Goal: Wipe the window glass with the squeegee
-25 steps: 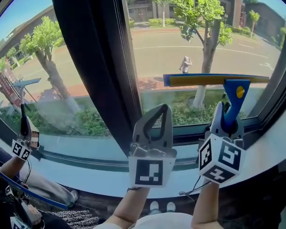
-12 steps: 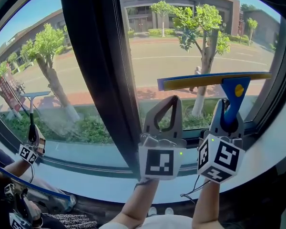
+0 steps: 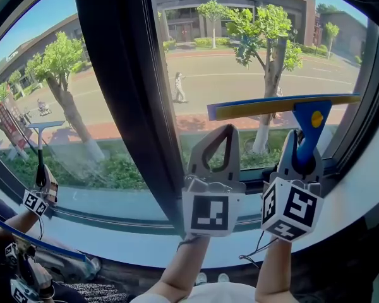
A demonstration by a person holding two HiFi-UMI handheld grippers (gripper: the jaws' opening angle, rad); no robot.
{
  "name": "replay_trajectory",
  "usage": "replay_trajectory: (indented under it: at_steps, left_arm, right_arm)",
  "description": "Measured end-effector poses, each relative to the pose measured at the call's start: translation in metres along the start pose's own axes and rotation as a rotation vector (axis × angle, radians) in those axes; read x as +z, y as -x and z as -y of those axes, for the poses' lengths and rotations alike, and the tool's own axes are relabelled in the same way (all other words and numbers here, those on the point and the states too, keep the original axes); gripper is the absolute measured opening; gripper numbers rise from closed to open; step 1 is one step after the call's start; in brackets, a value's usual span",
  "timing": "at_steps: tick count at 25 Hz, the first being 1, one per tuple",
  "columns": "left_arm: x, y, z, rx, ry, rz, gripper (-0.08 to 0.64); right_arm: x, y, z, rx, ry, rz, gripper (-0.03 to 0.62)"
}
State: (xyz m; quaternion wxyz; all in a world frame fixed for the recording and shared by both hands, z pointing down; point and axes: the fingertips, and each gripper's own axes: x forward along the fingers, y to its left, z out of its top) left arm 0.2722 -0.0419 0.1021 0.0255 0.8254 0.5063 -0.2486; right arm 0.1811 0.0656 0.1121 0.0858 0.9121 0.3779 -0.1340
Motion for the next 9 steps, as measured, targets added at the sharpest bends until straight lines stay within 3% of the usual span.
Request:
replay_trajectory:
  at_steps: [9]
  left_arm:
    - [-0.013,-0.010,0.025,-0.018,-0.009,-0.001,-0.009]
  right_arm:
    - [-0.016,-0.004,0.023,-0.003,-0.008,0.004,0.059]
